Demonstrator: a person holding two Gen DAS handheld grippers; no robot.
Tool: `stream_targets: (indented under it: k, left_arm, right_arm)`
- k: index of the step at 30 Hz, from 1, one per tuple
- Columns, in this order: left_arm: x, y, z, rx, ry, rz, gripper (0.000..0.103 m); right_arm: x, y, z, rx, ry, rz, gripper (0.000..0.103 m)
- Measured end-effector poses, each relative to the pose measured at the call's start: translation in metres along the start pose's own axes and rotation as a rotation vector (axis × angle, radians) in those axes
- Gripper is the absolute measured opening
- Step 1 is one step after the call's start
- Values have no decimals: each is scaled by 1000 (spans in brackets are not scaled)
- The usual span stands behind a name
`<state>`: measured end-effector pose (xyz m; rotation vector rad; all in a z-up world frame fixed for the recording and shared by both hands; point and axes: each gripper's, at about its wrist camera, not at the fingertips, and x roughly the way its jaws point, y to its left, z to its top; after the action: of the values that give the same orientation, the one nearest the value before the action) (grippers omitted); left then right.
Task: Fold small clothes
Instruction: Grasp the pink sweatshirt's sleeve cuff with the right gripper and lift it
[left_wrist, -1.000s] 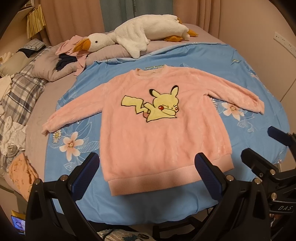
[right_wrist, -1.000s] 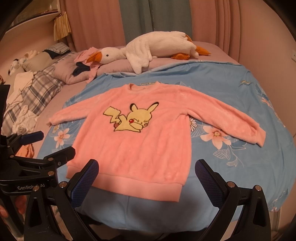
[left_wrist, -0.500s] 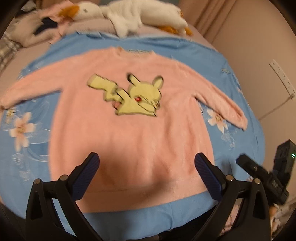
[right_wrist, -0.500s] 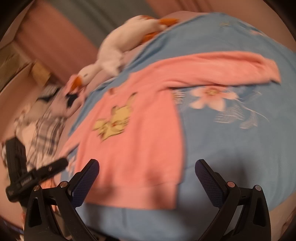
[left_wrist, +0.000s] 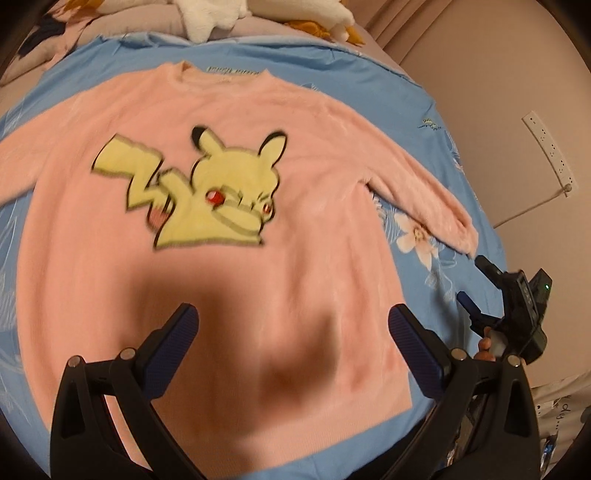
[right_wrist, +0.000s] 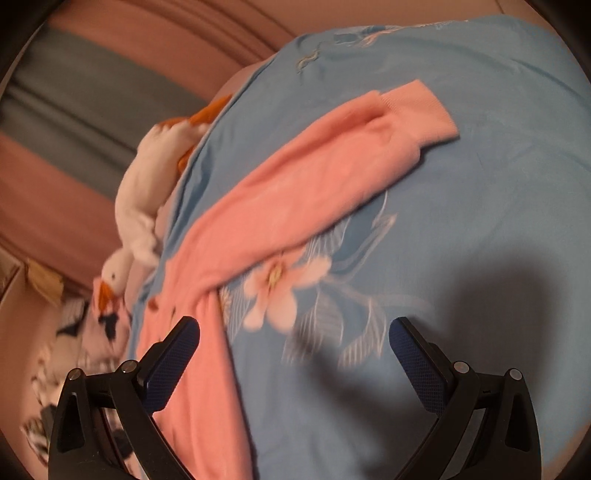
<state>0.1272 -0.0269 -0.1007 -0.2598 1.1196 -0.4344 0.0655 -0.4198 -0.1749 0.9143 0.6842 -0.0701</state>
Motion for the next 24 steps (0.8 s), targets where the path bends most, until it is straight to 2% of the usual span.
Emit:
stream_targets:
  k: [3,5,7,12,14,17,18,19,22,24]
  left_arm:
    - [5,-6,17,16,-13,-1,103]
    - [6,-11,29,30,-31,-7,103]
    - [8,-16,41,40,-49,-24,103]
    - [19,-19,70,23,-88,-43,103]
    - [26,-15,81,-6,-91,-57,103]
    - [33,-5,93,-47,-94,-55,103]
    - [34,-2,95,-57,-93,-50,102]
    - [36,4,98,-72,-92,-39,102]
    - [34,14,98,-81,-97,-15,102]
    - [29,22,97,-86,-106,2,102]
  right_arm:
    - [9,-10,21,49,-35,-30,97]
    - [16,-23,35,129,-38,-22,93]
    - [26,-32,45,203,-45,-12,83]
    - [38,-47,68,314,-137,7,69]
    - [40,-53,72,347,-178,45,62]
    - [43,-59,76,369,-220,64,38]
    - [44,-64,76,381,-231,57,20]
    - [45,-66,75,388,-236,45,13]
    - [46,-56,76,344,-234,21,12]
    - [40,-35,79,249,-244,11,12]
